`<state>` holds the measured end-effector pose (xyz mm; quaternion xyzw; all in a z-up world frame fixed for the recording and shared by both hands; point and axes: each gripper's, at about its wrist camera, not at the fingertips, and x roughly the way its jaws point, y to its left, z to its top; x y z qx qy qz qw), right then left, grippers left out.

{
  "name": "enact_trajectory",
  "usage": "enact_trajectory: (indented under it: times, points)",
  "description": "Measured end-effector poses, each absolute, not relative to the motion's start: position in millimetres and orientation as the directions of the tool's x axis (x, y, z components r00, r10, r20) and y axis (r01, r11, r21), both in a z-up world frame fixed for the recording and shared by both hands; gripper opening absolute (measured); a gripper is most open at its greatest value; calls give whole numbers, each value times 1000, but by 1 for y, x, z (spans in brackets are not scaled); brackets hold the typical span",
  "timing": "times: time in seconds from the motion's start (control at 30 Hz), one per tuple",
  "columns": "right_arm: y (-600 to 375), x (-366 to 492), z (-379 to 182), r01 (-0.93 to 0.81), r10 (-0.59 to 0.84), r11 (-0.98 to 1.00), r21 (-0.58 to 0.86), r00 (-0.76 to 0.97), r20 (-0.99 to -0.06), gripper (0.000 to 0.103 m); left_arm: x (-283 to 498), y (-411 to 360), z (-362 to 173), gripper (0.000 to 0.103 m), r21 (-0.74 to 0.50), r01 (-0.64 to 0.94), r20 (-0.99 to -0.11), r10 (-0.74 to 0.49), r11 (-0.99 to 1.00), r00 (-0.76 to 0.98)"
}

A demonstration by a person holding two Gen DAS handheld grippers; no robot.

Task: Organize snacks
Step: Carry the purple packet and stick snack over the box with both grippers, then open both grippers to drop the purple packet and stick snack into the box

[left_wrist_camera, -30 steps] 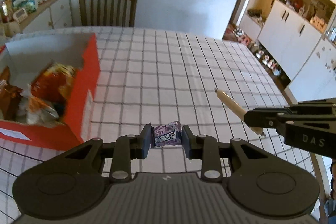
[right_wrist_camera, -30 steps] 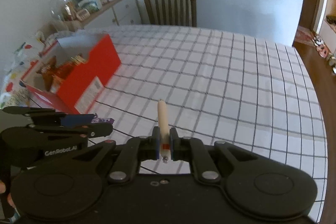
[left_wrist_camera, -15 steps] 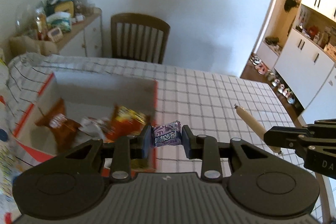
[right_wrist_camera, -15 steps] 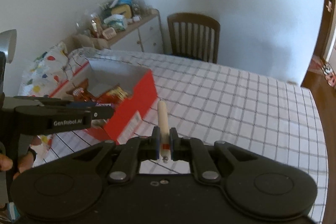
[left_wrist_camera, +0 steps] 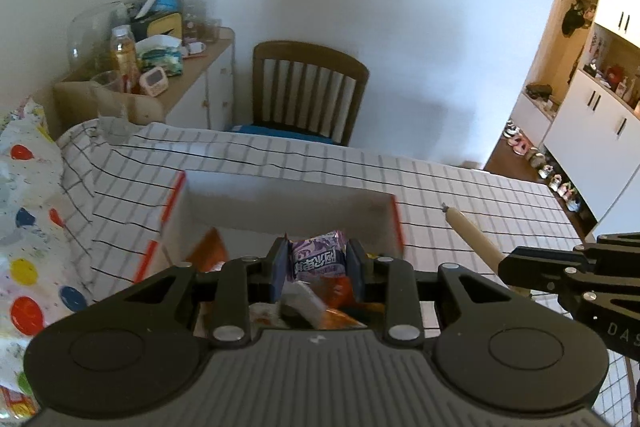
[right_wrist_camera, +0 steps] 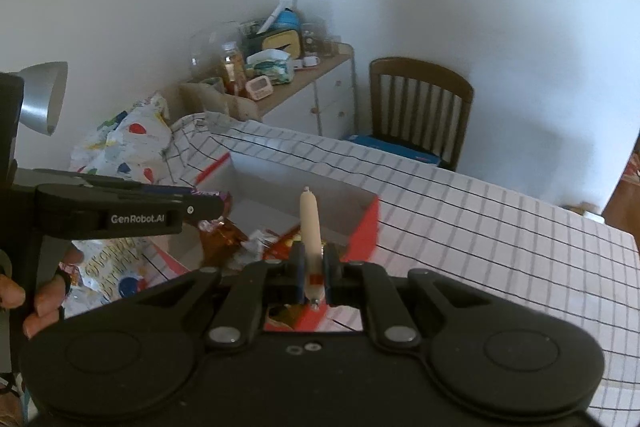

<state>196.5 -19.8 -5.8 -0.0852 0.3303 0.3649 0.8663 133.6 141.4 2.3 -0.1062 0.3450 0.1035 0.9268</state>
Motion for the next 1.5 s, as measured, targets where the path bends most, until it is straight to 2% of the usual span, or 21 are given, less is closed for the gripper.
enact_trajectory:
  times: [0.27, 0.63, 1.07, 1.4, 1.5]
  points:
    - [22, 202, -13, -667, 558, 739, 95, 528, -641, 7, 143, 191, -5, 31, -120, -289, -682, 133, 950, 719]
    - [73, 221, -47, -605, 502, 788, 116, 520, -691, 7, 177, 233, -44, 31, -130, -326, -748, 123, 936, 652]
    - [113, 229, -89, -585, 444, 805, 103, 478, -758, 7, 210, 229, -93, 31, -142, -284, -811, 54, 948, 583]
    - [118, 232, -104, -592, 435, 798, 114, 435, -788, 8, 218, 211, -109, 31, -121, -229, -833, 27, 966, 553]
    - [116, 231, -106, -587, 437, 800, 124, 429, -790, 15, 217, 208, -109, 31, -137, -222, -839, 6, 965, 544]
